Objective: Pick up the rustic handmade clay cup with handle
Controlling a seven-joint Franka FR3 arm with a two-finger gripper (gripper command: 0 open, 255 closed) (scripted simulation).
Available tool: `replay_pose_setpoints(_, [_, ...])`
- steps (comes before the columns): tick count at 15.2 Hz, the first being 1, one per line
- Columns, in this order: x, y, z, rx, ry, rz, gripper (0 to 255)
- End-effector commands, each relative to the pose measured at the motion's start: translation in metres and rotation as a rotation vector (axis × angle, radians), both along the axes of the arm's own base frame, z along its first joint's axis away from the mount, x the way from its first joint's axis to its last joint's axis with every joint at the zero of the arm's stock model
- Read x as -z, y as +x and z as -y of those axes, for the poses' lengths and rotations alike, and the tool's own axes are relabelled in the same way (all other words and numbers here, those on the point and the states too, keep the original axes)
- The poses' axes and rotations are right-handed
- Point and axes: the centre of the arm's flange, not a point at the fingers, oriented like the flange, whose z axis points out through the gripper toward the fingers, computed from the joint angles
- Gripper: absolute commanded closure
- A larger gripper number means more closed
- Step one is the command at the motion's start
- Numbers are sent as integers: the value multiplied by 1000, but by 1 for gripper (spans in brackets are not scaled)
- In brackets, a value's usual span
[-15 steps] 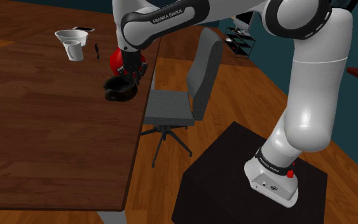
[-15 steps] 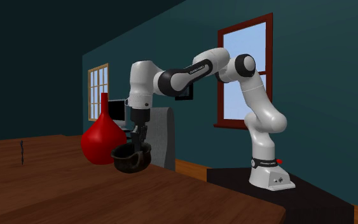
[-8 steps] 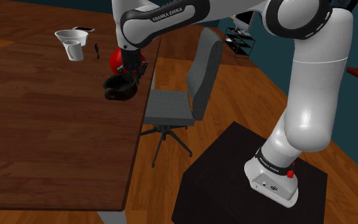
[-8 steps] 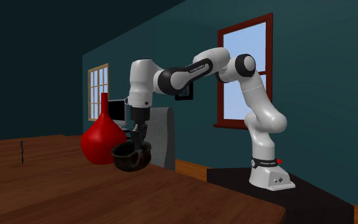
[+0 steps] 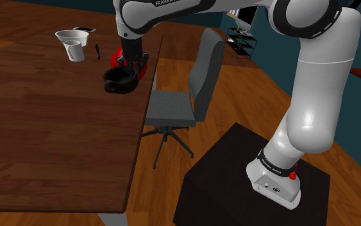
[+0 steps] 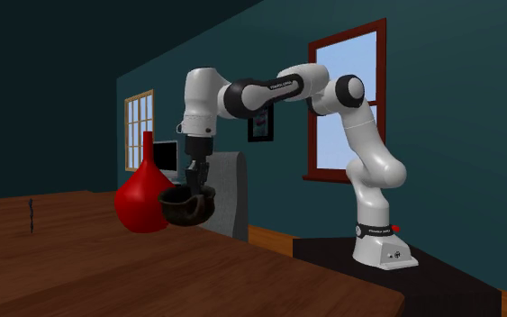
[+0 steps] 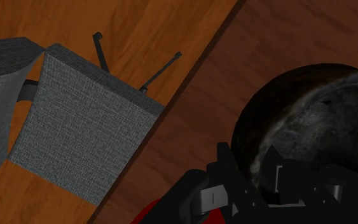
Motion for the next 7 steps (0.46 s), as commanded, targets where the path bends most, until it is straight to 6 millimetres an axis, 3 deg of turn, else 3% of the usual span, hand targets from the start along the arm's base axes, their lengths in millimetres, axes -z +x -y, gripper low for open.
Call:
replay_pose_setpoints(1, [-12,1,-1,0,0,1,255])
replay_pose_setpoints(5, [-33,1,-1,0,0,1,255])
replay_pose_setpoints(7, [-34,1,-1,0,0,1,255])
